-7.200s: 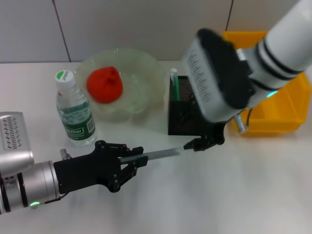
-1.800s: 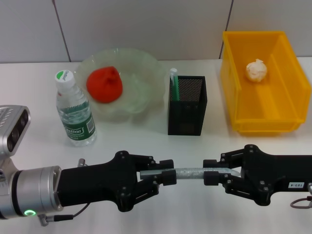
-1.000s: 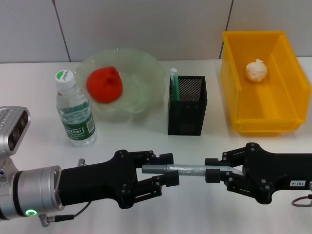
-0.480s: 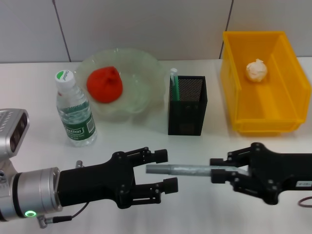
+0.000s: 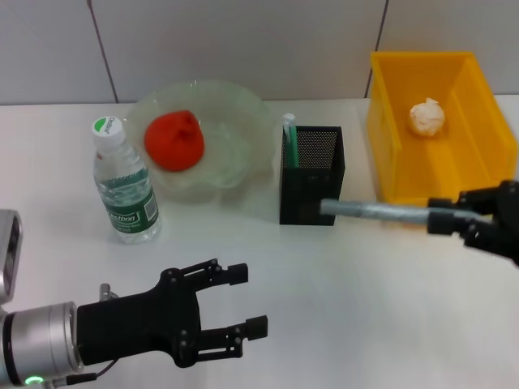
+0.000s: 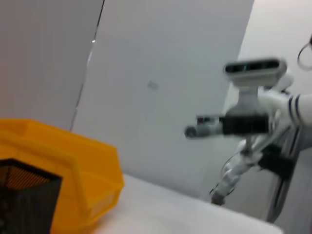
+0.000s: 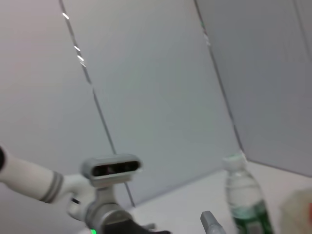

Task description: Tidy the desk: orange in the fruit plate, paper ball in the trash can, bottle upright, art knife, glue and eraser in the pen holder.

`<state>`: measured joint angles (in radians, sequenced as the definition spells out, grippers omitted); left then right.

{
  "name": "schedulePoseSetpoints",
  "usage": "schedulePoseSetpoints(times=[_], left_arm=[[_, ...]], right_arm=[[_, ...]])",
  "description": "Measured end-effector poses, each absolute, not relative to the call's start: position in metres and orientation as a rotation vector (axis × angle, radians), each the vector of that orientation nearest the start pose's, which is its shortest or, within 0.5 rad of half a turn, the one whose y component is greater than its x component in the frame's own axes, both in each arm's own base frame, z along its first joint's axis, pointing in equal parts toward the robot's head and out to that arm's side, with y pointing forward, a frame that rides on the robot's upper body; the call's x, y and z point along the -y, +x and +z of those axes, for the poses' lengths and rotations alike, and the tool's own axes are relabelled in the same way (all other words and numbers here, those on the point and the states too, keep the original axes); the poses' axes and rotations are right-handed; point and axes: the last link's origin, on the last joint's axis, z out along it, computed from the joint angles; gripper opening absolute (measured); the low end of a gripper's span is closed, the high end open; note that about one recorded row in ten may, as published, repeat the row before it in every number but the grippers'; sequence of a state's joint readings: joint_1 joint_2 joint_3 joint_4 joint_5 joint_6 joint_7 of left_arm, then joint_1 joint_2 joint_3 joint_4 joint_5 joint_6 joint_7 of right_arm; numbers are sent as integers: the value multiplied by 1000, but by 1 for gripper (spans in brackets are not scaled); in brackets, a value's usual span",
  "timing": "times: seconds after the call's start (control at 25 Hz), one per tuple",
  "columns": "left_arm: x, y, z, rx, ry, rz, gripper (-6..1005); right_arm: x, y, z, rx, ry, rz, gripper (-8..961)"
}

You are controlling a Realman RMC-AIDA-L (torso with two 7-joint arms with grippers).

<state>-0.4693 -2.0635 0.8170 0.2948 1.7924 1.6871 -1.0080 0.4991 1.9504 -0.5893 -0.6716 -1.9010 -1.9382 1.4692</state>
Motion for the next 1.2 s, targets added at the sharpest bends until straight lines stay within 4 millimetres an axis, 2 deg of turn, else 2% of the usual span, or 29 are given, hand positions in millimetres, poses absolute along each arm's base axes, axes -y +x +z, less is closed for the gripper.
schedulePoseSetpoints(times=[0.16,0.36,0.6,0.84,1.0,1.2], left_arm=[[-261,-274,-50,481,-2769,-1008,807],[-258,-277,-51,460,-2755,-1000,807],[-257,-277,-53,448,-2751,-995,807],[-259,-276,-53,446,-2747,-995,807],[-260,-277,-53,448,-2744,-983,807],[-261,-279,-54,453,-2742,-963,807]], right_arm=[[-316,244,105,-633,-2792,855,156],[-334,214,139,-682,-2763,646,160],[-368,176,158,-825,-2718,375,165],[-400,150,154,-883,-2664,115,169],[-417,131,136,-850,-2658,-46,173],[-429,115,111,-793,-2677,-152,177]])
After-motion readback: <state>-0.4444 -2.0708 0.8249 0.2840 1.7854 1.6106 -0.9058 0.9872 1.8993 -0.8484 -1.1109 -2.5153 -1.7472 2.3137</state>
